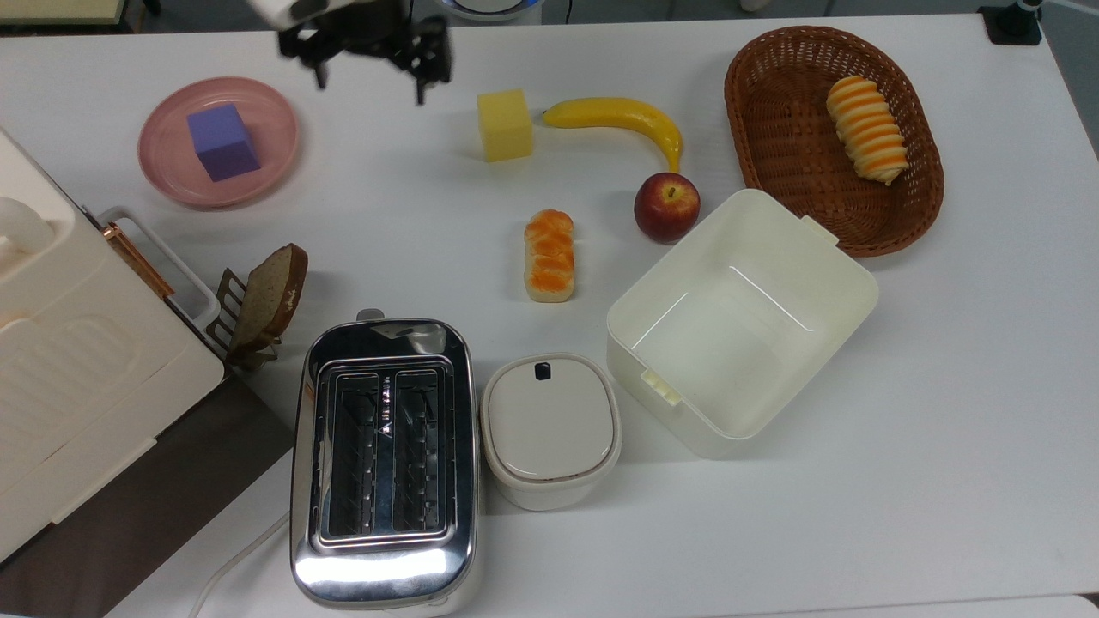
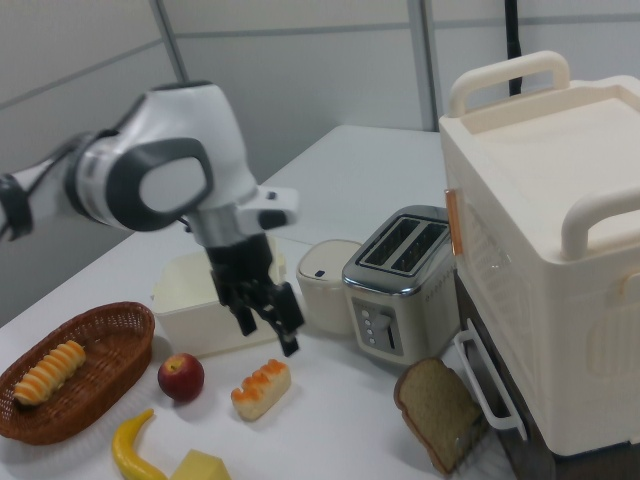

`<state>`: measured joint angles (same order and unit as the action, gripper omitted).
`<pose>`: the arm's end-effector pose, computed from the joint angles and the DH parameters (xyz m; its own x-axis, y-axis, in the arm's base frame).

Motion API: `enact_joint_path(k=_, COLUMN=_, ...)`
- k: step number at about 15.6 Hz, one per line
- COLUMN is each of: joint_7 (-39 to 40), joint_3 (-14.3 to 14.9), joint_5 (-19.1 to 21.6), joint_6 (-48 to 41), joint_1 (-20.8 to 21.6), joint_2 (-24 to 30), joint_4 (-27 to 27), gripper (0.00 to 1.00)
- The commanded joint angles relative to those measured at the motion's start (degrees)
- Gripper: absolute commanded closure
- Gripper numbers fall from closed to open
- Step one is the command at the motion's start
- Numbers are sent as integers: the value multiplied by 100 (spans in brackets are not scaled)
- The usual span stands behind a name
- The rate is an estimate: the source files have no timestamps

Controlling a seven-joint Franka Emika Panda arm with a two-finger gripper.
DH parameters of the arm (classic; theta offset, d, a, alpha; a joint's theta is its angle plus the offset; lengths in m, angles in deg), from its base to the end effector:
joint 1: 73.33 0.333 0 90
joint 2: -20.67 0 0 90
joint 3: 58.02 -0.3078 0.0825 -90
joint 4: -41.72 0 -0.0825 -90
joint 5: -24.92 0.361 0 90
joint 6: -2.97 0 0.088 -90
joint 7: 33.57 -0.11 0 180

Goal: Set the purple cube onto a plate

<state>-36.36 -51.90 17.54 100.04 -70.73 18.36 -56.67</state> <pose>0.5441 -0.0452 0.5369 0.9939 -0.0938 -0.0577 -0.0855 -0.9874 0.1334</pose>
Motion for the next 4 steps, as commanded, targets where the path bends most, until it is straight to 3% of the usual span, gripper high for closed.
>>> enact_joint_path(k=1, joint_7=-310, joint_3=188, joint_5=385, joint_6=-162, joint_1=189, joint_2=187, joint_4=-58, gripper=0)
enact_joint_path(k=4, joint_7=-318, joint_3=179, joint_5=466, joint_6=-206, joint_1=198, joint_2=108, joint_4=232, gripper=0)
